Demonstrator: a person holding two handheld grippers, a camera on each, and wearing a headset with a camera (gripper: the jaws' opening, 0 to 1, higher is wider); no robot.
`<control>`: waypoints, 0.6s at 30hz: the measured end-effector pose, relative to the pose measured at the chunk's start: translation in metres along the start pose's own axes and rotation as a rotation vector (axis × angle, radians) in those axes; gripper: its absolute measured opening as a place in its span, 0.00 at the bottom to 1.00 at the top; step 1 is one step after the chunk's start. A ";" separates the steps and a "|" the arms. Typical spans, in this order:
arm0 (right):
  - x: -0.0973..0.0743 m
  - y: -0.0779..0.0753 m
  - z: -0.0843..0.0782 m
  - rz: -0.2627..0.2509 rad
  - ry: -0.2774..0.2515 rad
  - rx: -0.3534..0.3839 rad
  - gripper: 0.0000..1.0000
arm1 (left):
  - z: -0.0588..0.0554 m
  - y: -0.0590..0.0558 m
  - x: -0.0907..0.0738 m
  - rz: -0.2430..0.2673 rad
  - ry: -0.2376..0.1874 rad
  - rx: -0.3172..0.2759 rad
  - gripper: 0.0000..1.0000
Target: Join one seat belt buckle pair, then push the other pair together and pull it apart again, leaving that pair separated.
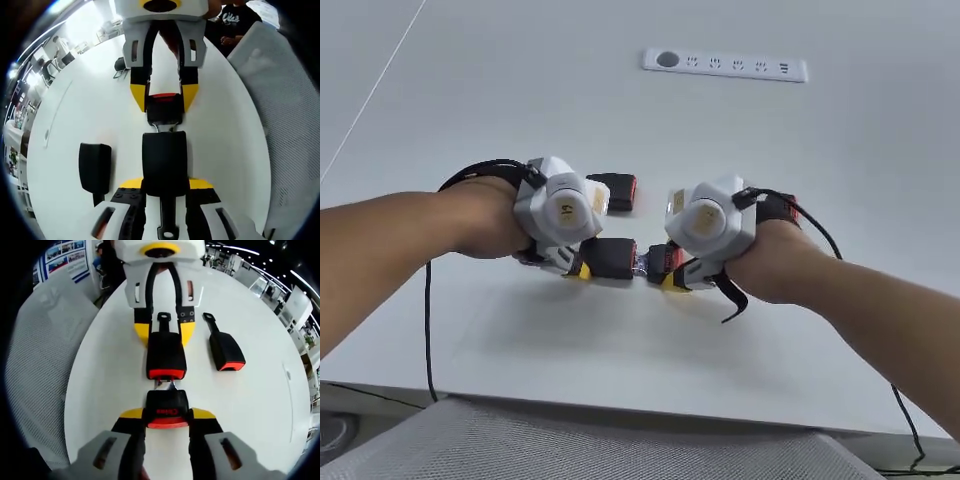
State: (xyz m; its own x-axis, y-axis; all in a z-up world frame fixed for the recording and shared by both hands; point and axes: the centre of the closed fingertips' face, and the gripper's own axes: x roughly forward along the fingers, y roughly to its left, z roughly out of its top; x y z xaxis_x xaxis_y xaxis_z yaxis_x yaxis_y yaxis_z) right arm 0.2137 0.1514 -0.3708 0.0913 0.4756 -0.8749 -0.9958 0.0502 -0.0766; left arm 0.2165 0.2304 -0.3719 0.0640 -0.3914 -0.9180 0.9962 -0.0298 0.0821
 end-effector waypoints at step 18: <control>0.007 -0.001 0.010 -0.003 -0.007 -0.002 0.31 | -0.001 0.001 0.001 -0.002 -0.002 0.003 0.30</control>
State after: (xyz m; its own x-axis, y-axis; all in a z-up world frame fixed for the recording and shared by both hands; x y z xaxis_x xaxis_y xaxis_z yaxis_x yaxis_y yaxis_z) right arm 0.2158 0.1635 -0.3725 0.0943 0.4818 -0.8712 -0.9955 0.0495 -0.0804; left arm 0.2176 0.2303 -0.3733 0.0618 -0.3927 -0.9176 0.9961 -0.0333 0.0814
